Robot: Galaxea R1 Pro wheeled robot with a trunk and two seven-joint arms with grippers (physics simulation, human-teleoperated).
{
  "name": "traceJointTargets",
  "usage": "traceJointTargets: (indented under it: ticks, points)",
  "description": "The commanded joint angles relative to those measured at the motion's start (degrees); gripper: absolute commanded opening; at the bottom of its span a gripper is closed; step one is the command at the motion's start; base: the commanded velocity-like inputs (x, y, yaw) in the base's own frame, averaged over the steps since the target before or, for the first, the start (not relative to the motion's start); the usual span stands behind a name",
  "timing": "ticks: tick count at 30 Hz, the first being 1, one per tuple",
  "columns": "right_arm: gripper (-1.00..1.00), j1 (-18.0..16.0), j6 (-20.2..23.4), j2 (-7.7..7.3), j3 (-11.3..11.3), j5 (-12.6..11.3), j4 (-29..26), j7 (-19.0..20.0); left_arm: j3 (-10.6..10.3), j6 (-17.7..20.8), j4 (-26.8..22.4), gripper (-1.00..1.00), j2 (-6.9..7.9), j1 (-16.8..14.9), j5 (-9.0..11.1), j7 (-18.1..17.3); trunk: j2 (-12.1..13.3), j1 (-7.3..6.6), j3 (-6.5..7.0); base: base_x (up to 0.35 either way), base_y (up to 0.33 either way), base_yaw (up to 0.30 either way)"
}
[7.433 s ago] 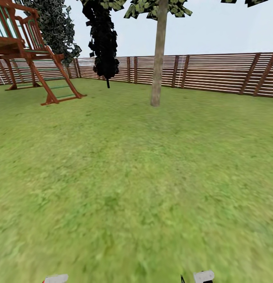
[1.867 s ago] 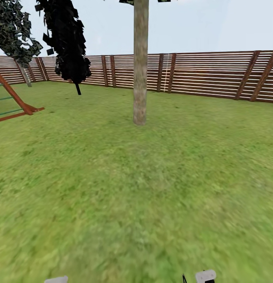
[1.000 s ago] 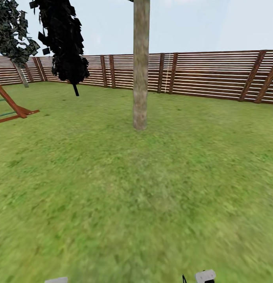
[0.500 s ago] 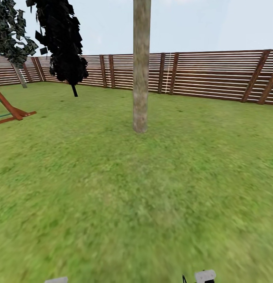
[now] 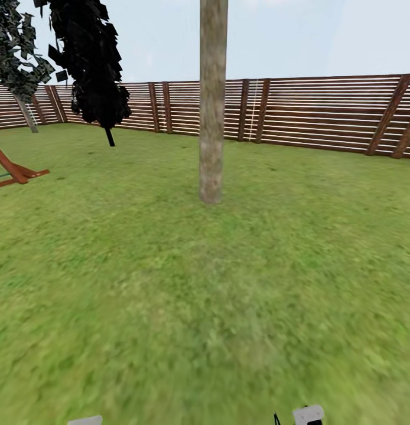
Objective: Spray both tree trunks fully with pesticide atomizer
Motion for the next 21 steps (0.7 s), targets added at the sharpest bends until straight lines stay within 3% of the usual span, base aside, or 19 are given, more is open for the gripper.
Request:
traceJointTargets:
  ticks: [1, 21]
  points:
    - [1.0, 0.0, 0.0, 0.0, 0.0, 0.0, 0.0, 0.0, 0.0, 0.0, 0.0, -1.0, 0.0, 0.0, 0.0, 0.0, 0.0, 0.0, 0.0, 0.343, 0.0, 0.0]
    - [1.0, 0.0, 0.0, 0.0, 0.0, 0.0, 0.0, 0.0, 0.0, -0.1, 0.0, -1.0, 0.0, 0.0, 0.0, 0.0, 0.0, 0.0, 0.0, 0.343, 0.0, 0.0]
